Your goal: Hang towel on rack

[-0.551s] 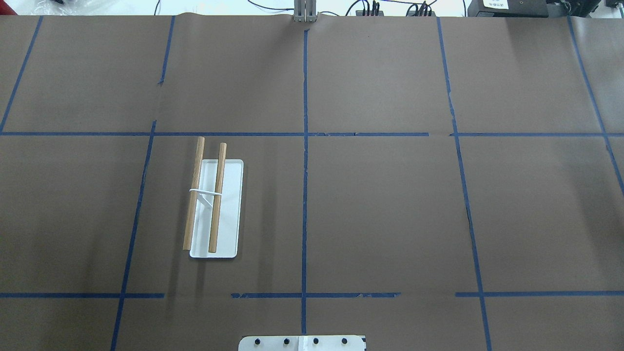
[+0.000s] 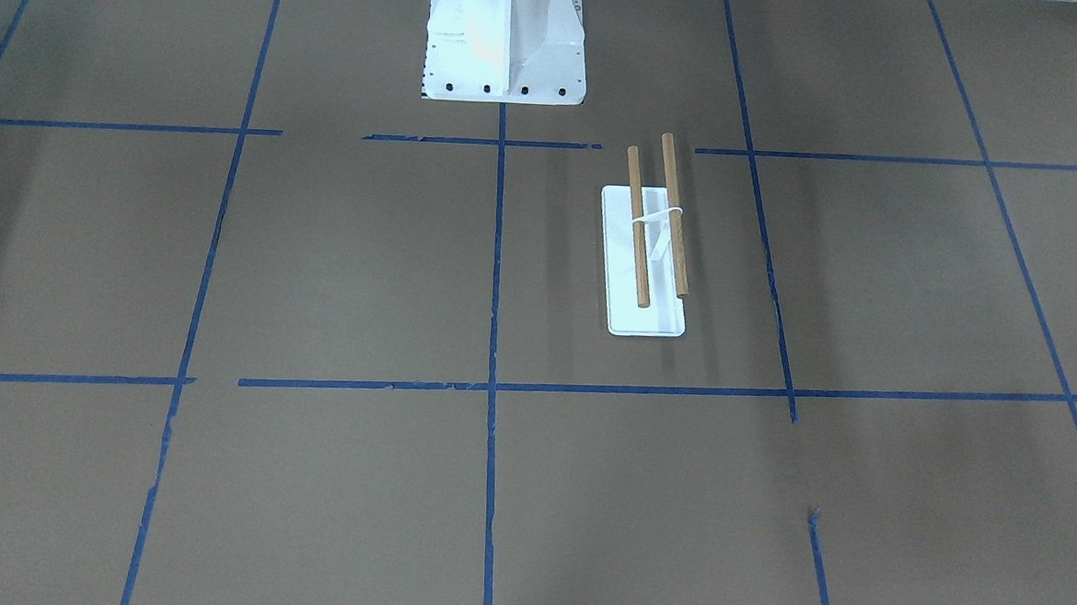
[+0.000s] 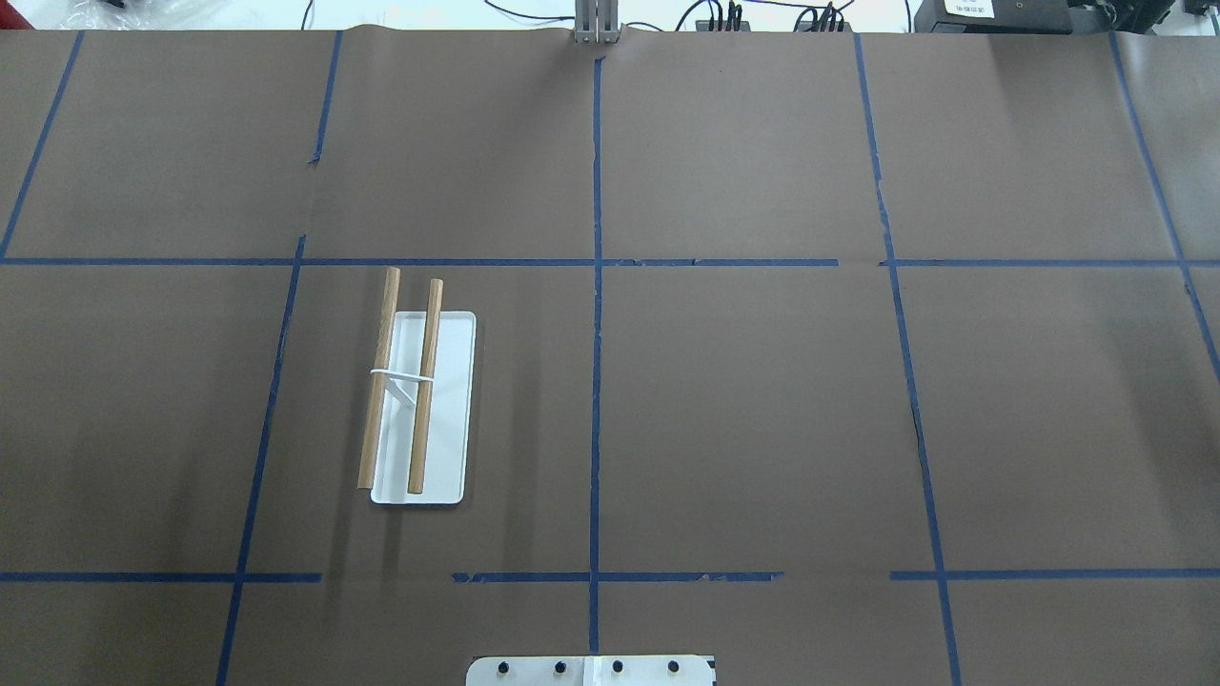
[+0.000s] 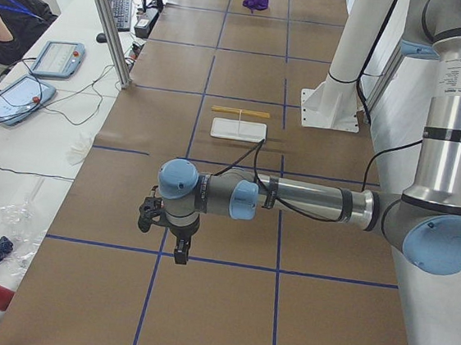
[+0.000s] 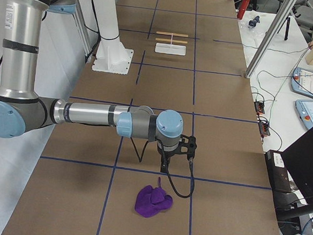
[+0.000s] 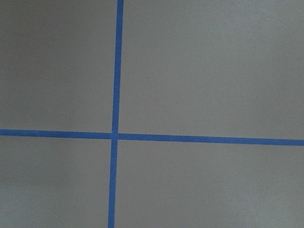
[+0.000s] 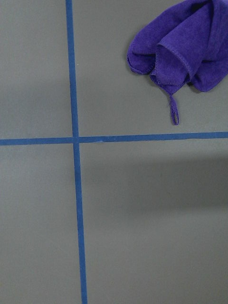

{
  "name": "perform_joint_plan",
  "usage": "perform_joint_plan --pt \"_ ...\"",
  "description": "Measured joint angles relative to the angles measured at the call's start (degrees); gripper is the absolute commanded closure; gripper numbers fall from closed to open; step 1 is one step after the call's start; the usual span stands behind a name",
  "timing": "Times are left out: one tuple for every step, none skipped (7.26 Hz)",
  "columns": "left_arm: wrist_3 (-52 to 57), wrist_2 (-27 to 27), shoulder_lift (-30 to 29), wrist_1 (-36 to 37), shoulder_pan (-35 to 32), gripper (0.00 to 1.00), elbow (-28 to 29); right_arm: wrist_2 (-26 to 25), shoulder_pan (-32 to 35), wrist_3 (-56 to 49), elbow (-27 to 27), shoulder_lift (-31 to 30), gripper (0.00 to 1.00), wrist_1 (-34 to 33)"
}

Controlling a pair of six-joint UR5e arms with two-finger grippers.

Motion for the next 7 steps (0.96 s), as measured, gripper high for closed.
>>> perform_joint_plan --pt "0.04 0.00 -0.04 -0.03 0.01 0.00 -0.17 -0.20 -0.12 -0.01 -0.18 0.10 0.00 1.10" --pt "0.06 0.00 -0.04 -0.04 0.01 0.00 -0.47 -0.27 -0.29 -0.05 -2.22 0.41 0.00 2.57" --pt "0.11 0.00 -0.02 -0.07 0.00 0.00 -0.73 -0.26 -0.45 -0.14 -6.96 0.60 0.00 6.11" --pt "0.18 0.00 0.00 -0.11 -0.04 0.00 -0.89 -0.75 -0.57 -0.39 -13.12 0.56 0.00 13.71" --pt "0.25 0.00 0.03 -0.12 -0.06 0.00 -1.07 -1.66 -0.74 -0.59 -19.76 0.79 0.00 22.50" --pt "0.30 0.00 0.06 -0.14 -0.07 0.00 -1.26 -2.89 -1.43 -0.68 -25.40 1.12 0.00 29.96" --pt "0.32 0.00 0.08 -0.14 -0.08 0.00 -1.43 -4.61 -2.87 -0.68 -29.15 1.30 0.00 34.35"
